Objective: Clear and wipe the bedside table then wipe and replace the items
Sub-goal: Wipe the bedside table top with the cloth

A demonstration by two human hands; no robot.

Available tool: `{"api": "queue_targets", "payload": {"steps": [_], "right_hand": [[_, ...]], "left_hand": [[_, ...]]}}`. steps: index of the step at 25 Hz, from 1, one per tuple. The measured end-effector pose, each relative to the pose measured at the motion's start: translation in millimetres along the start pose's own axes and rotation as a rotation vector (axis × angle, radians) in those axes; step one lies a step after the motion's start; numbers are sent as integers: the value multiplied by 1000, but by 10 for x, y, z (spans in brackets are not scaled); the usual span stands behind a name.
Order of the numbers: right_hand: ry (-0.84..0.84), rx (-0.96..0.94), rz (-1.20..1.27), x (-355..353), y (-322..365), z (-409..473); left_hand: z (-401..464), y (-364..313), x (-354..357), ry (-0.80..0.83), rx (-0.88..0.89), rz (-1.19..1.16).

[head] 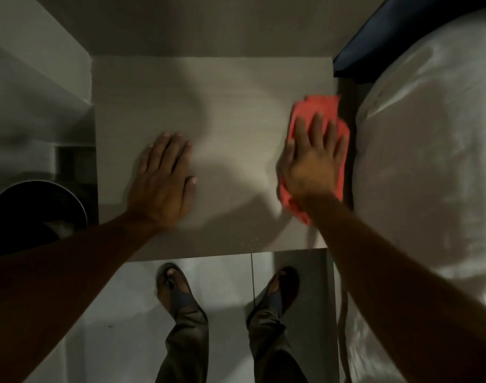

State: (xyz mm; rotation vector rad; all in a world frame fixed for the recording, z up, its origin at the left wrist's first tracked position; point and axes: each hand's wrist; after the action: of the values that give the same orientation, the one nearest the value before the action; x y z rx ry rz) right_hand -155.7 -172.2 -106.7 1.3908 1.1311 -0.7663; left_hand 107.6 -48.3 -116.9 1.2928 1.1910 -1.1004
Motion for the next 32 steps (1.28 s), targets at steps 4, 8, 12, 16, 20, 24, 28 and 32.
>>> {"api": "queue_targets", "payload": {"steps": [4,8,12,16,20,24,28,32], "right_hand": [[90,-268,-23,289,729,206],[225,-316,-46,212,248,-1408],[95,-53,-45,-99,-96,-268],[44,-133,-20,187,738,874],[86,-167,25,425,1217,417],[51,-243,148,237,1133,345],[-105,-163,284,-28,390,706],[-131,-264,149,96,-27,736]], "left_hand": [[-16,25,39,-9,3,12],[-16,30,54,-16,-3,19],[22,14,73,-8,-10,51],[3,47,102,2,11,51],[9,47,97,0,7,36],[-4,53,115,-25,0,46],[20,48,110,15,-13,67],[16,-7,-13,66,0,6]]}}
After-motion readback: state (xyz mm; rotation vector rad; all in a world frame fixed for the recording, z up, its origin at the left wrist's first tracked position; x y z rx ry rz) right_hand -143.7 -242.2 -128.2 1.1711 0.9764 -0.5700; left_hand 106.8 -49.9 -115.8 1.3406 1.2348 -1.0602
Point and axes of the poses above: each hand's wrist, its own z-axis towards the middle knuckle, its own x-axis out of the palm, y = z × x, and after that the axes turned 14 degrees about z, right-handed
